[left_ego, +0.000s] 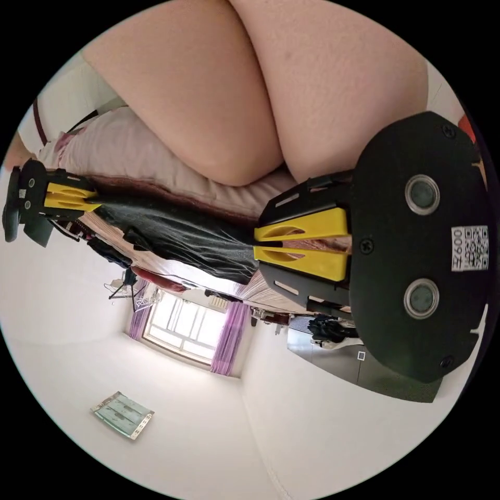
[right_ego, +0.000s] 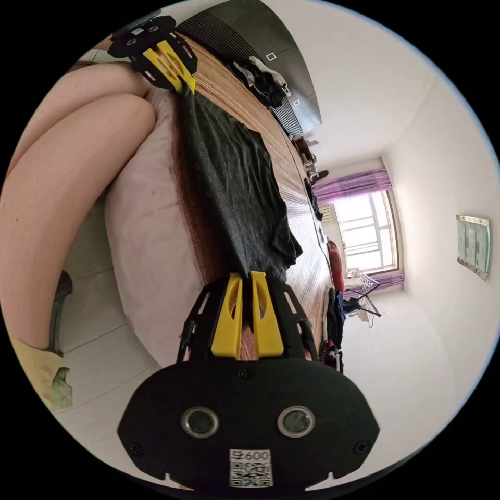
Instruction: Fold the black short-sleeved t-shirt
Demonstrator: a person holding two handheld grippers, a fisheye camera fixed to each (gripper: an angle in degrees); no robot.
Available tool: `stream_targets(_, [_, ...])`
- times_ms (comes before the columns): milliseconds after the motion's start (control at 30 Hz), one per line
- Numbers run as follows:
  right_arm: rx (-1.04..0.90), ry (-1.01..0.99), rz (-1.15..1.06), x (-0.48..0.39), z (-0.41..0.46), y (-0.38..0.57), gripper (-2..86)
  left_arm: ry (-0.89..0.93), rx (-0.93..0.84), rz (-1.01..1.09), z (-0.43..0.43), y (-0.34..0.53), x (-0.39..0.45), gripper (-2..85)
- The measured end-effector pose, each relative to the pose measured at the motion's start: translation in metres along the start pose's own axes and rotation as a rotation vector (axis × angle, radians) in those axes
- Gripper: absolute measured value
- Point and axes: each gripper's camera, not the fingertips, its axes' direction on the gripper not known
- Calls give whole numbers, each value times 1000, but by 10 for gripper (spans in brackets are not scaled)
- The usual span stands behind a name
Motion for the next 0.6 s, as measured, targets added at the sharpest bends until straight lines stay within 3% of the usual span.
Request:
stream_targets(200, [-82,-122,74,54,-28,24,-8,15,-14,10,-46,8,-15,22])
stream_targets(333, [-263,-52,177,89,-31,70,-8,-103,-102,41,-80,14,-22,17])
stream_targets(433, [-248,-21,363,132,-50,99,-8,-179,-181,15,-98,26,-31,13])
stream_targets(500, [-154,-78,496,165,-65,103,-8,-146,-255,-169,-117,37,-67,11])
stream_targets(600, [110,-351,660,224,-78,94,-8,9,-130,-523,-154,32,-130,10])
